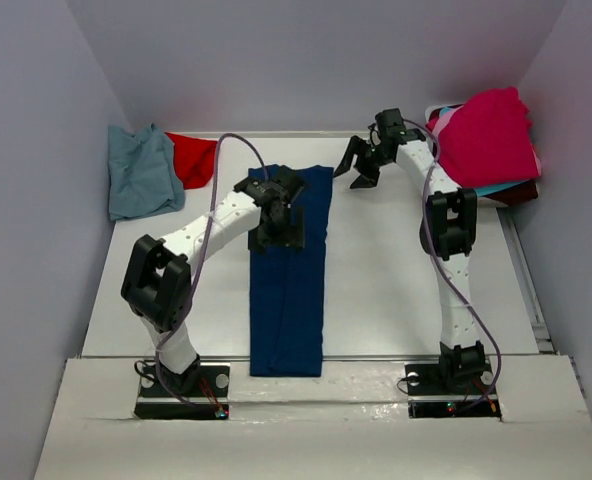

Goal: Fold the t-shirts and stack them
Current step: Fold the tshirt

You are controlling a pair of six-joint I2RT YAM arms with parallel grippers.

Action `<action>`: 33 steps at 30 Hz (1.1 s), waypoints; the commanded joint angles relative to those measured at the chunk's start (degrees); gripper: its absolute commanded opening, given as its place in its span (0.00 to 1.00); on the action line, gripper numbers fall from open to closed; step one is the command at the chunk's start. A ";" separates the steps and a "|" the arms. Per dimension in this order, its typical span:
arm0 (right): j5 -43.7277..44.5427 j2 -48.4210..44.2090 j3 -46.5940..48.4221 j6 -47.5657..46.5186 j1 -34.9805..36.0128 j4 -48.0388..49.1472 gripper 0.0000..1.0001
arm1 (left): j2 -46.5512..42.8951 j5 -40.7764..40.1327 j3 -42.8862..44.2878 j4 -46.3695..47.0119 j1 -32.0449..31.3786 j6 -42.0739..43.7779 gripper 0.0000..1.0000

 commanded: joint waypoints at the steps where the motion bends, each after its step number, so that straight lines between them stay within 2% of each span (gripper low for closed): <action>1: -1.96 -6.28 -0.16 -0.02 2.55 -0.86 0.72 | 4.72 -4.30 8.28 0.23 5.40 6.36 0.87; 7: -3.55 -6.81 -0.34 0.60 5.27 -1.91 0.66 | 19.56 -6.94 25.86 -1.17 9.46 11.63 0.86; 8: -3.55 -6.64 -0.43 0.68 5.89 -2.09 0.60 | 21.58 -6.85 31.11 -2.22 10.33 12.51 0.86; 11: -3.90 -5.85 -0.17 0.95 6.51 -2.09 0.56 | 27.48 -7.29 38.87 -3.63 12.53 12.69 0.86; 20: -3.72 -0.84 5.28 1.82 7.12 -1.12 0.55 | 30.48 -6.33 41.27 -0.56 20.62 13.22 0.86; 25: -7.32 4.17 8.71 4.46 7.12 0.81 0.53 | 33.11 -4.66 44.17 -0.12 22.21 14.80 0.86; 33: -9.08 3.39 2.84 4.73 8.35 3.00 0.52 | 34.52 -4.83 40.05 0.67 22.21 14.63 0.85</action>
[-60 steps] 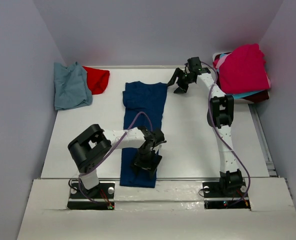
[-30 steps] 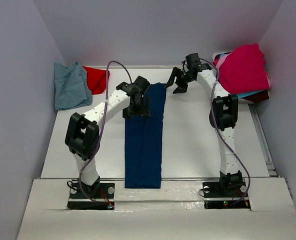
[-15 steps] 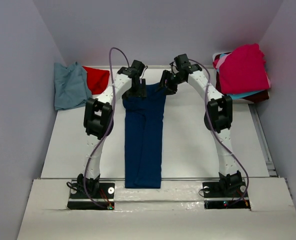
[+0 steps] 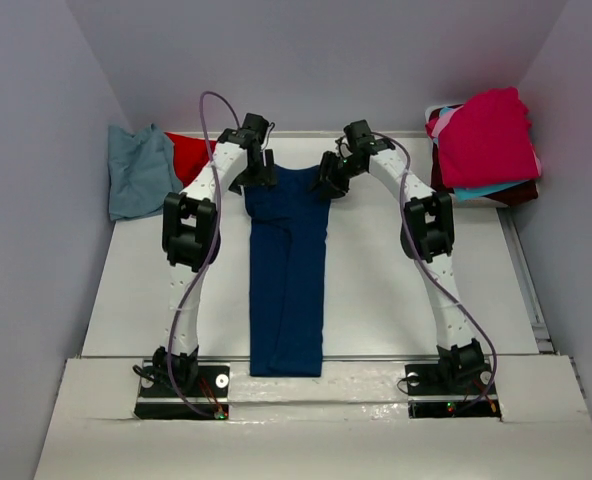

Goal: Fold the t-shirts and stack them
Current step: Fold the tshirt

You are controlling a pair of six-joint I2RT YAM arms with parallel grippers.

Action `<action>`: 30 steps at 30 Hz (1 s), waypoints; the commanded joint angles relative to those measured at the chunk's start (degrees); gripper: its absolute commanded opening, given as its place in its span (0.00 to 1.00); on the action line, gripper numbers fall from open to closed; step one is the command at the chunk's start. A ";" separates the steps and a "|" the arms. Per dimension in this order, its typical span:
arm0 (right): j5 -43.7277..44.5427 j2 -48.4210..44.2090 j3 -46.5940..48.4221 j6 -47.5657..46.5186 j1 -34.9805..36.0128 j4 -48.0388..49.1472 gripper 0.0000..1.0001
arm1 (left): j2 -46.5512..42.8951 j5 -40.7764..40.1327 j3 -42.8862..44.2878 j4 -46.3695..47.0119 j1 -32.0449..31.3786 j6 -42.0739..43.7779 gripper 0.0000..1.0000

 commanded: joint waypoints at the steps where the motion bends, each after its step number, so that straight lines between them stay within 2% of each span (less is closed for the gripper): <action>1: -2.51 -2.51 -3.20 0.20 1.40 3.69 0.52 | -0.29 0.09 -2.53 0.02 -0.52 0.83 0.85; 6: -2.50 -3.40 -6.46 -0.15 1.41 4.22 0.52 | -1.08 -0.26 -7.27 1.25 0.00 0.83 0.85; 13: -3.03 -0.41 -3.83 -0.59 1.41 2.72 0.53 | 1.55 -1.05 -7.64 0.63 0.00 1.80 0.85; 20: -0.58 5.38 5.30 -1.64 0.88 -0.53 0.58 | 9.63 1.14 5.53 -1.40 0.00 3.73 0.87; 27: 3.12 6.53 5.57 -2.52 -0.87 3.42 0.67 | 13.15 4.65 9.76 4.49 0.00 4.70 0.87; 30: 3.47 8.11 9.17 -2.00 -2.28 3.86 0.70 | 15.61 5.53 13.53 5.38 0.00 3.83 0.87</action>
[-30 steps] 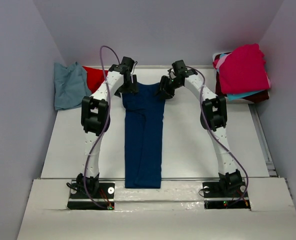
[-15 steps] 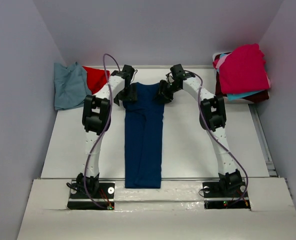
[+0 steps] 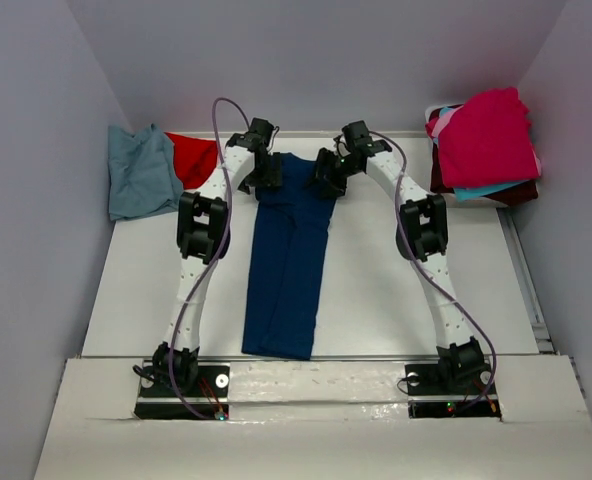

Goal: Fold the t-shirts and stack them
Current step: Fold the tshirt

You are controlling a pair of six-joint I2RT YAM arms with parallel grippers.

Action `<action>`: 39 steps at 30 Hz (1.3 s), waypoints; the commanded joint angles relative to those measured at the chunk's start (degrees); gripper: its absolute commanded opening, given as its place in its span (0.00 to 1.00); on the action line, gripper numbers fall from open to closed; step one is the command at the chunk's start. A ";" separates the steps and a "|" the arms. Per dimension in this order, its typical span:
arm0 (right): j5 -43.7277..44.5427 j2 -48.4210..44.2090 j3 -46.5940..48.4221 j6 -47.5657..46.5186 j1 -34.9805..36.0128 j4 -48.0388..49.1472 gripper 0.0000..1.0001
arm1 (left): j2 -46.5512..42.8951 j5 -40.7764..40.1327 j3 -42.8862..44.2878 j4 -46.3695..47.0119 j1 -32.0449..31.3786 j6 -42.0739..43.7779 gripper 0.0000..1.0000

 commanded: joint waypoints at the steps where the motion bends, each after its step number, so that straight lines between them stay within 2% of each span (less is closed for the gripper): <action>1: 3.47 3.78 5.09 -1.01 -2.22 2.81 0.70 | 4.79 2.67 5.17 4.35 0.48 -0.33 0.87; 8: 4.52 3.97 5.71 0.31 -6.17 8.26 0.81 | 4.80 4.69 4.91 9.71 1.01 -1.39 0.88; 19: -1.45 3.18 4.49 0.84 -7.49 13.62 0.86 | 2.70 3.47 3.25 14.72 1.01 -1.74 0.89; 27: -1.19 -5.95 -1.48 -1.54 -6.44 12.22 0.86 | -9.95 -6.18 -5.45 20.43 1.01 -1.56 0.91; 33: 3.82 -18.69 -11.23 -4.53 -3.72 9.50 0.86 | -24.71 -13.31 -15.62 24.03 -0.22 -1.56 0.92; 38: 5.05 -25.64 -16.87 -4.26 0.41 2.65 0.86 | -33.42 -11.57 -19.95 17.90 -1.53 -4.28 0.92; 39: 5.05 -26.78 -18.18 -4.18 1.11 1.60 0.85 | -34.65 -11.04 -23.00 16.50 -1.53 -4.64 0.92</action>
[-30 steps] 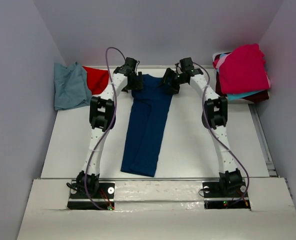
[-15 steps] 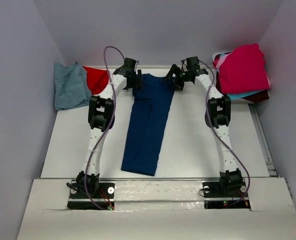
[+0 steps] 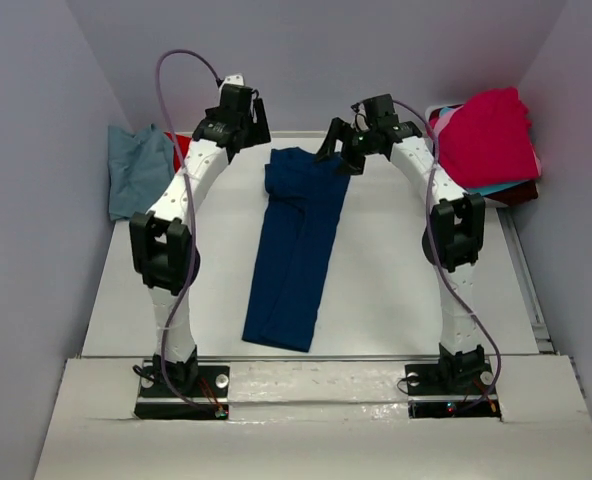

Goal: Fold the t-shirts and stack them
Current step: Fold the tshirt

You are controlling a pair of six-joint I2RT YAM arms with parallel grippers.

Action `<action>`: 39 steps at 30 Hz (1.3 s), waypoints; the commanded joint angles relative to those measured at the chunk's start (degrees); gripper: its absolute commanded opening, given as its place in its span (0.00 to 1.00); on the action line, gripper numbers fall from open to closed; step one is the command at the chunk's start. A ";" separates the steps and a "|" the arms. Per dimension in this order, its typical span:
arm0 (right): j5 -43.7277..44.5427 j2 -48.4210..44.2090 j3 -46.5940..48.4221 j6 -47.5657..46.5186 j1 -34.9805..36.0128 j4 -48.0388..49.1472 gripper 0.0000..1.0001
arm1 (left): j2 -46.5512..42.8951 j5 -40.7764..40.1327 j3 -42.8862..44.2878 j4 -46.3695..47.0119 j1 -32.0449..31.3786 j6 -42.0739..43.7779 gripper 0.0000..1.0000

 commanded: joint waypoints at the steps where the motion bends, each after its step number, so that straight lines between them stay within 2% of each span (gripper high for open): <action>1: 2.77 -9.69 -6.60 -1.12 4.64 -8.00 0.85 | -11.00 -0.31 -7.63 -5.17 -2.03 -3.56 0.92; 2: 3.13 -11.02 -8.72 -0.24 6.30 -8.63 0.83 | -12.85 0.48 -10.27 -5.62 -2.74 -4.10 0.92; 5: 5.85 -16.82 -17.75 0.99 9.81 -10.39 0.80 | -20.59 4.44 -26.93 -4.93 -3.79 -6.03 0.92; 6: 6.65 -18.23 -20.14 1.26 9.83 -10.74 0.79 | -22.43 5.58 -26.99 -4.93 -3.80 -6.38 0.92; 8: 8.66 -22.45 -27.50 2.74 13.94 -11.62 0.76 | -28.15 8.92 -38.89 -3.87 -5.37 -7.61 0.92; 11: 9.90 -27.80 -35.43 5.20 17.64 -9.88 0.68 | -34.65 11.12 -45.69 -4.48 -7.05 -8.84 0.92; 14: 11.92 -31.23 -43.00 7.57 21.60 -9.43 0.64 | -41.68 14.45 -56.57 -4.23 -7.58 -12.35 0.92; 20: 11.14 -36.34 -54.77 13.29 28.53 -5.30 0.61 | -53.12 19.55 -67.67 -5.36 -8.11 -15.26 0.92; 28: 9.74 -36.52 -61.47 17.95 36.98 -1.54 0.61 | -61.82 24.48 -78.31 -5.89 -8.72 -18.07 0.92; 33: 9.20 -37.05 -64.98 21.38 39.70 2.96 0.61 | -65.08 26.59 -84.37 -5.72 -8.72 -19.39 0.92; 39: 9.20 -34.42 -65.60 23.41 41.56 5.42 0.61 | -64.99 28.44 -85.09 -5.80 -9.25 -20.54 0.92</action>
